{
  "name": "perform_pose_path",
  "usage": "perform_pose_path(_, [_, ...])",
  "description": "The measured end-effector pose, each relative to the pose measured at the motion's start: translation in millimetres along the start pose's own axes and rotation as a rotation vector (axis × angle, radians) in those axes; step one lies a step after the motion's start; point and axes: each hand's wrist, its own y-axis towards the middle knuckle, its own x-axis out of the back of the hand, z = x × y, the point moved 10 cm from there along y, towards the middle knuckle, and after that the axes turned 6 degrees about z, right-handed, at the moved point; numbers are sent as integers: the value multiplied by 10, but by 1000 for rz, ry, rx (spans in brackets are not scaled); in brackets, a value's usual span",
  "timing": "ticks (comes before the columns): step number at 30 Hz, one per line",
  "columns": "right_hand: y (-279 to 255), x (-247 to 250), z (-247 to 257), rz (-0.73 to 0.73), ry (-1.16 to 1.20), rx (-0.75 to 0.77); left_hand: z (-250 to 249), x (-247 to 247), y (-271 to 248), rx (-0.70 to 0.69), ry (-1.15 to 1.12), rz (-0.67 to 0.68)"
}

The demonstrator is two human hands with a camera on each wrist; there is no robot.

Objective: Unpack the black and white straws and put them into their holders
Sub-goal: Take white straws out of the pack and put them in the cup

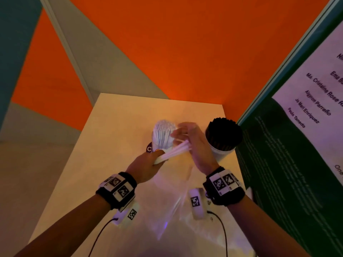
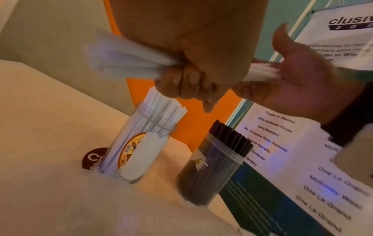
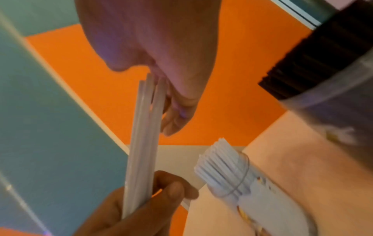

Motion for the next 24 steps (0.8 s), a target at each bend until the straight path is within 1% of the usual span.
perform_pose_path(1, [38, 49, -50, -32, 195, 2, 40, 46, 35, 13, -62, -21])
perform_pose_path(2, [78, 45, -130, -35, 314, -3, 57, 76, 77, 19, -107, -32])
perform_pose_path(3, [107, -9, -191, -10, 328, -1, 57, 92, 130, 18, -139, -38])
perform_pose_path(5, [187, -141, -271, 42, 246, 24, 56, 98, 266, 18, -186, -44])
perform_pose_path(7, [358, -105, -259, 11, 204, 41, 108, 89, 409, 35, -222, -38])
perform_pose_path(9, [559, 58, -160, -49, 166, 58, 193, 76, 542, 31, -265, -17])
perform_pose_path(10, [658, 138, -85, -67, 125, 76, 246, 92, 591, 17, -280, -27])
perform_pose_path(11, [753, 205, -5, -73, 74, 98, 311, 144, 624, 1, -272, -69])
perform_pose_path(13, [914, 303, 114, -84, -16, 138, 426, 296, 649, -41, -186, -204])
perform_pose_path(15, [1037, 343, 184, -79, -73, 161, 579, 368, 672, -33, -131, -274])
perform_pose_path(18, [1164, 294, 210, -50, -157, 177, 852, 319, 754, 40, -197, -246])
perform_pose_path(22, [1194, 128, 122, 19, -262, 161, 1143, 129, 876, 133, -314, -144])
perform_pose_path(24, [1185, 95, 78, 40, -306, 160, 1215, 39, 926, 149, -382, -96])
